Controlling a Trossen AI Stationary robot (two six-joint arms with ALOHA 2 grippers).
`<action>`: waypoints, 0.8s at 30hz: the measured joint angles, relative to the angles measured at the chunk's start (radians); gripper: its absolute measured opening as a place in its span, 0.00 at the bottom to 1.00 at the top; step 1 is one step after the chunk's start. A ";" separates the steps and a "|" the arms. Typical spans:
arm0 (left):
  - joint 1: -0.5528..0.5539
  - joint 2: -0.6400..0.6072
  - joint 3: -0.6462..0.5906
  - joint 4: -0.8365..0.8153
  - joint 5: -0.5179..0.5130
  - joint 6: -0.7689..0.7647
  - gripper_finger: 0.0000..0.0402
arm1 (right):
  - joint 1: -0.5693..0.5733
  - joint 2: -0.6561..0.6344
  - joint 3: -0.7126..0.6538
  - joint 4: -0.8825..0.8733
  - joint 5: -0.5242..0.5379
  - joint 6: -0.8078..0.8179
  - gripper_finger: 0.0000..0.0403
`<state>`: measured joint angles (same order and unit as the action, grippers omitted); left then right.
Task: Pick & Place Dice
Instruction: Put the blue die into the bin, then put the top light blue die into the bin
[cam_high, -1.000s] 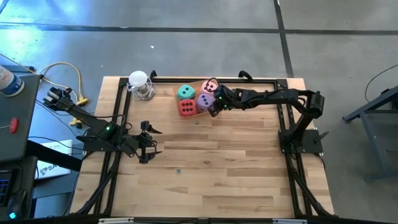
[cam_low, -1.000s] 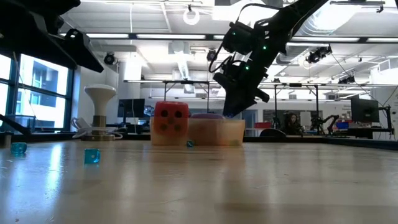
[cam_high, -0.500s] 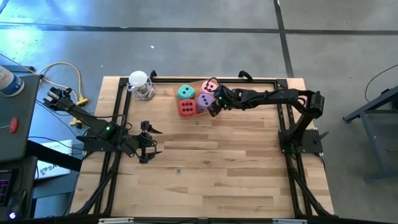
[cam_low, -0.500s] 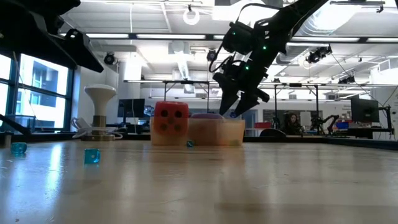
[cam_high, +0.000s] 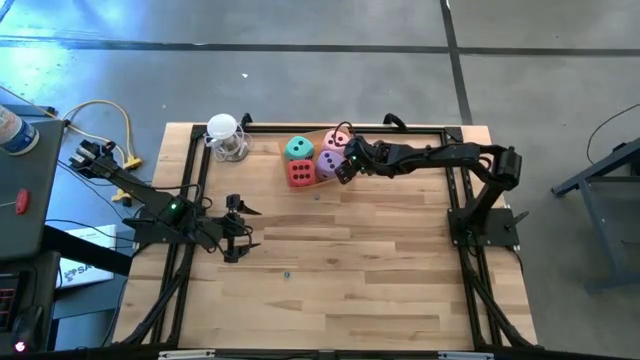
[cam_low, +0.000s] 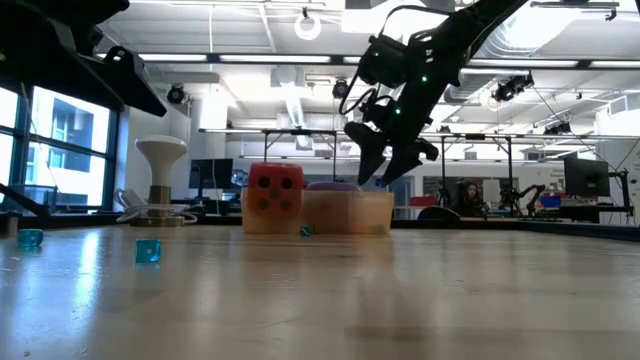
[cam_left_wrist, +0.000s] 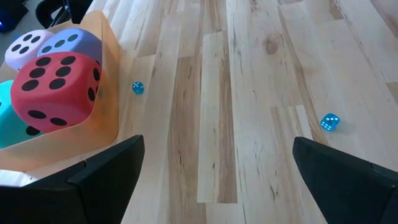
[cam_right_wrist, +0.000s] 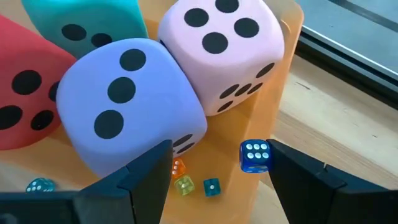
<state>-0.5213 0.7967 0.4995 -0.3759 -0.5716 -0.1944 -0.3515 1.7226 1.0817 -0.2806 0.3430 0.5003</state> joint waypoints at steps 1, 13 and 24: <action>0.000 0.000 0.000 0.000 0.000 0.000 1.00 | 0.000 0.001 0.000 0.000 0.001 0.000 0.61; 0.000 0.000 0.000 0.011 0.000 0.011 1.00 | -0.016 0.075 -0.001 0.007 0.054 -0.015 0.61; 0.000 0.000 0.000 0.014 0.000 0.016 1.00 | -0.007 0.071 0.001 0.043 0.058 -0.034 0.61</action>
<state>-0.5209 0.7967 0.4995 -0.3621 -0.5716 -0.1787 -0.3588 1.7931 1.0828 -0.2379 0.4005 0.4661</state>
